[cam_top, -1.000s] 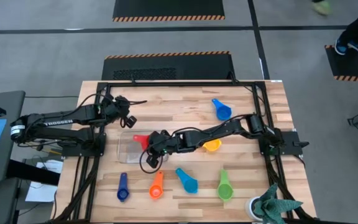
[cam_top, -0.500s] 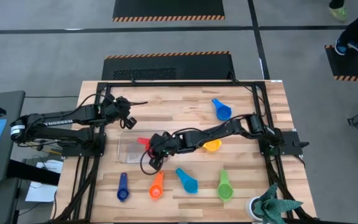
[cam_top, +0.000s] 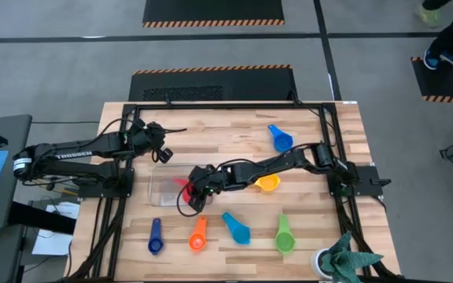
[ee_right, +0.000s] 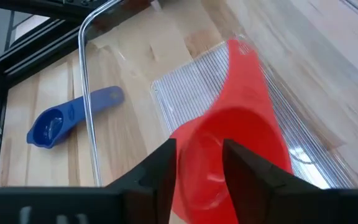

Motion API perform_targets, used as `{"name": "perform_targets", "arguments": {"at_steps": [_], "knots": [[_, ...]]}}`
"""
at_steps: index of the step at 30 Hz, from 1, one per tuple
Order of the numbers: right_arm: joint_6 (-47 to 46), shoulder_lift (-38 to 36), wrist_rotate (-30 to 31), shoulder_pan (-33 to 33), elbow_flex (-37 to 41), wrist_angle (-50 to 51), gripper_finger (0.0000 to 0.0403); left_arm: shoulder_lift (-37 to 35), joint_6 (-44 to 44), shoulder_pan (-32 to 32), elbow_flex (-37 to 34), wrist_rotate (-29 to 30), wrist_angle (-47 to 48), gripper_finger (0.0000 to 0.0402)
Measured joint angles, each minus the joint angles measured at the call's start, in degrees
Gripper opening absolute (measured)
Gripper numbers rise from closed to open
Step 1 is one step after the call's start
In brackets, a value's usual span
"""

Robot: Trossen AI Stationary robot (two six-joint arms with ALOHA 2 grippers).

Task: Nest measuring cups in basket
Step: Put the red measuring cup into the transparent bin, then stack the blue measuring cup on top the red measuring cup in the transparent bin

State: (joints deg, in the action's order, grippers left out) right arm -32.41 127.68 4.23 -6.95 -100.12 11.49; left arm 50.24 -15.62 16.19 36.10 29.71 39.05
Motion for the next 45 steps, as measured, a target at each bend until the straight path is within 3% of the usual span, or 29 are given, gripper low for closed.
{"name": "perform_targets", "arguments": {"at_steps": [10,16,20,24,28,33,37,39,45], "knots": [[0.91,0.0,0.07,0.05,-0.03,-2.3,0.017,0.0,0.02,0.0,0.0,0.0,0.02,0.0],[4.95,-2.86,-2.7,2.25,-7.81,-0.04,0.0157,0.0,0.24,0.0,0.0,-0.05,0.32,0.0],[12.56,-6.77,-4.09,3.87,-15.64,18.74,0.0142,0.0,4.06,0.02,0.0,-2.85,1.46,0.0],[12.59,-10.73,-3.26,5.49,-20.31,38.39,0.0126,-0.02,7.26,0.02,0.0,-5.88,1.27,0.0],[3.59,-14.85,7.39,5.97,-20.5,54.75,0.0112,-0.01,9.14,0.02,-0.01,-7.53,0.18,0.0],[-18.05,-16.11,24.52,4.57,-20.26,79.4,0.0099,0.01,9.1,0.02,0.0,-11.53,-2.3,0.0],[-19.3,-19.24,30.56,5.1,-13.39,74.26,0.0097,0.01,8.74,0.02,-0.01,-15.5,-6.58,0.0],[-21.82,-20.32,33.49,6.64,-9.11,77.96,0.0097,0.01,7.55,0.0,-0.02,-16.54,-9.21,0.0],[-19.99,-27.09,28.41,15.45,9.77,72.87,0.0097,0.02,0.91,0.0,-0.02,-17.33,-17.4,0.0]]}}
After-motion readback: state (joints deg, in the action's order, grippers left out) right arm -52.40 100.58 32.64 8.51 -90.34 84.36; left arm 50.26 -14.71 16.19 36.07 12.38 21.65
